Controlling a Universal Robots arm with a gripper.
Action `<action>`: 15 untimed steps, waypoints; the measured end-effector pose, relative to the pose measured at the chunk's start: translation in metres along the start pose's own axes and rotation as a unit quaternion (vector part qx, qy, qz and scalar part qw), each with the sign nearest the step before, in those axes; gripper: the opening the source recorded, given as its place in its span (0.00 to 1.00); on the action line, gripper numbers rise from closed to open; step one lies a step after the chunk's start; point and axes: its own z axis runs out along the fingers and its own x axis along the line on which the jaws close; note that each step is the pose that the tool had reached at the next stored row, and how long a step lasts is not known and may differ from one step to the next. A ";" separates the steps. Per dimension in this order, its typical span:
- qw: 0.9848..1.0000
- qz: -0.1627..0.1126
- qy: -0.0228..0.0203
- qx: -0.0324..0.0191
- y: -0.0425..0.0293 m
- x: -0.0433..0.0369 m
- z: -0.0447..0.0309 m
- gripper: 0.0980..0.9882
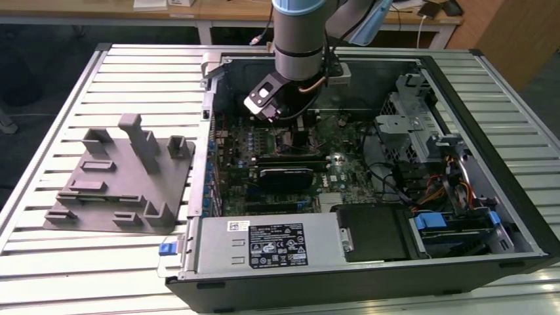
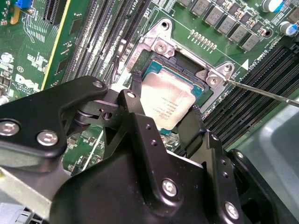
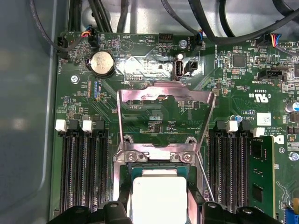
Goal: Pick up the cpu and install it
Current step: 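Place the cpu into insertion slot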
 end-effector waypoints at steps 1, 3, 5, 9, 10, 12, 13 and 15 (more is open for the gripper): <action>1.000 0.000 0.000 0.000 0.0000 0.0000 0.0000 0.50; 1.000 0.000 0.000 0.000 0.0000 0.0000 0.0000 0.50; 1.000 0.000 0.000 0.000 0.0000 0.0000 0.0000 0.50; 1.000 0.000 0.001 -0.001 0.0002 0.0005 0.0009 0.58; 1.000 0.000 0.001 -0.001 0.0002 0.0004 0.0008 0.58; 1.000 0.000 0.000 0.000 0.0001 0.0002 0.0004 0.58; 1.000 0.000 0.000 0.000 0.0001 0.0002 0.0001 0.58; 1.000 0.000 0.000 0.000 0.0002 0.0002 -0.0012 0.58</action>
